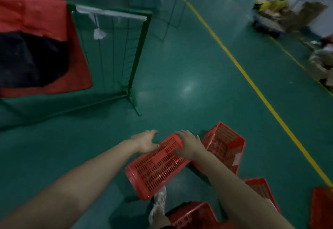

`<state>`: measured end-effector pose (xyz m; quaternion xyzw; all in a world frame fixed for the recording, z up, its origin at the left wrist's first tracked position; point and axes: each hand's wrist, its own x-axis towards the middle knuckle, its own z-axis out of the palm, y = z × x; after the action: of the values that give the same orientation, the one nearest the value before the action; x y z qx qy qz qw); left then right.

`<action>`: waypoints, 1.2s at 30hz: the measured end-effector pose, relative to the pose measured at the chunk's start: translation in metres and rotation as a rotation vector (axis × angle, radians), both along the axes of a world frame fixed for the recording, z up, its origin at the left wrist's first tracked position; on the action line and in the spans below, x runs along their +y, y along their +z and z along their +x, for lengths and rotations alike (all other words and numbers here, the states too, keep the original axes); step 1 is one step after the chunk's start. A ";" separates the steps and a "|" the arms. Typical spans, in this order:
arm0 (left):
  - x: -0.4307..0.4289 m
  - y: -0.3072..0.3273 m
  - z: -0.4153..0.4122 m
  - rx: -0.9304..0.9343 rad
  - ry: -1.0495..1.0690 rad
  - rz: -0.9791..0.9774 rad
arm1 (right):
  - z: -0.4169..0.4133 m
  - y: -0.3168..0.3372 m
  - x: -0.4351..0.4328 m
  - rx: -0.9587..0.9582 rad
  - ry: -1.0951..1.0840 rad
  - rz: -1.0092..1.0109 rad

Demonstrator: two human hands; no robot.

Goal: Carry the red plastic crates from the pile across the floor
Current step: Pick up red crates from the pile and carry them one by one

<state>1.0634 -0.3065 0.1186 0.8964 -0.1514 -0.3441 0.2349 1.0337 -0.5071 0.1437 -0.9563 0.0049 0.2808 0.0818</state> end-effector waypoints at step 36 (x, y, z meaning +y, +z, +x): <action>-0.066 -0.485 0.043 0.150 0.451 0.154 | 0.175 -0.479 -0.033 0.296 0.609 -0.083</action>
<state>1.1059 -0.3729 -0.3663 0.8948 0.0969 -0.3588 0.2474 1.2091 -0.5404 -0.3354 -0.8653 -0.2576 0.4275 -0.0463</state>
